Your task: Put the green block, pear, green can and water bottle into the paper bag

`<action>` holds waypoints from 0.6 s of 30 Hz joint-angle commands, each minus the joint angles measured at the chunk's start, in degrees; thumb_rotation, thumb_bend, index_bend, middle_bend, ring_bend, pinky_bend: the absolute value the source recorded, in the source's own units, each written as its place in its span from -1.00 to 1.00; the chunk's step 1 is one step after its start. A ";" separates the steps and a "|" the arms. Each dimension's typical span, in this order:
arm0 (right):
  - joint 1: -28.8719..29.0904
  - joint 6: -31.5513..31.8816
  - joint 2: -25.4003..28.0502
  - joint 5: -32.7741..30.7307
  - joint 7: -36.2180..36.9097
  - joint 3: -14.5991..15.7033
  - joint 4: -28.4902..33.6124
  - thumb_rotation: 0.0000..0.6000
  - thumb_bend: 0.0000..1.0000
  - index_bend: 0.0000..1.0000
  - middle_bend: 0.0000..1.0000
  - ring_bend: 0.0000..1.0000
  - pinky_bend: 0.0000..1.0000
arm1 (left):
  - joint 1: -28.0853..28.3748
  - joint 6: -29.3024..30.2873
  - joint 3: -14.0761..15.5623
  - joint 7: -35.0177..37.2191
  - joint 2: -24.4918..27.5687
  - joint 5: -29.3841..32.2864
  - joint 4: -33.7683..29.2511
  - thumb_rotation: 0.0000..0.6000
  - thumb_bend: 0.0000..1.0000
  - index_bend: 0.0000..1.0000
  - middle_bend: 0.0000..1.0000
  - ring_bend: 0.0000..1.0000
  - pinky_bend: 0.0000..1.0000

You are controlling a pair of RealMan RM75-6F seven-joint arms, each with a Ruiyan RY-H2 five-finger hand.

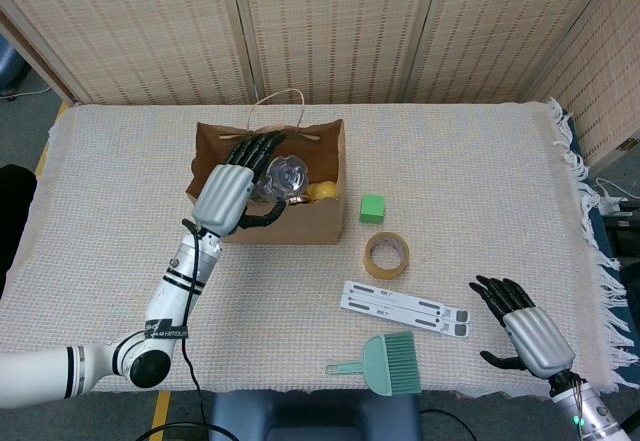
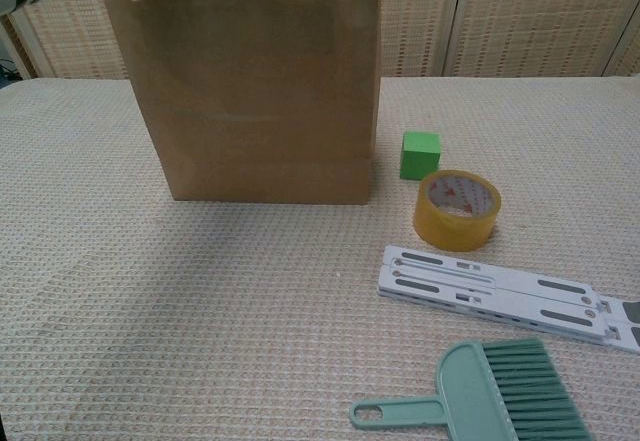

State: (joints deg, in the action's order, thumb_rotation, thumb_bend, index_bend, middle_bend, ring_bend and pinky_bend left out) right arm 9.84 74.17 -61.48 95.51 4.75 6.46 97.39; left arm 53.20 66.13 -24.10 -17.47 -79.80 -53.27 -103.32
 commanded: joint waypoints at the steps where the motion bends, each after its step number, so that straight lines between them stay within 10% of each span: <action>1: 0.04 -0.05 0.08 0.04 0.22 0.04 0.03 1.00 -0.86 -1.00 -1.00 -1.00 -0.98 | 0.38 -0.08 -0.36 -1.21 0.20 2.53 -0.56 1.00 -0.34 -1.00 -1.00 -1.00 -0.87; 9: -0.04 0.26 0.05 0.20 -0.05 -0.04 -0.13 1.00 -0.86 -1.00 -1.00 -1.00 -0.98 | 6.42 -4.23 -4.50 -9.54 4.40 31.20 -5.11 1.00 -0.31 -1.00 -1.00 -1.00 -0.86; 18: -0.18 0.42 0.34 -0.29 0.68 -0.19 -0.34 1.00 -0.86 -1.00 -1.00 -1.00 -0.98 | 4.38 -0.38 -4.43 -2.53 3.39 21.16 -5.08 1.00 -0.29 -1.00 -1.00 -1.00 -0.86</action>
State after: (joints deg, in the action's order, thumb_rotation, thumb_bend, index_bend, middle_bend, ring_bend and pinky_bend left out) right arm 9.66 74.58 -61.15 95.21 5.43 6.26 97.05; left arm 58.45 63.96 -27.71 -23.64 -76.82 -23.81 -107.41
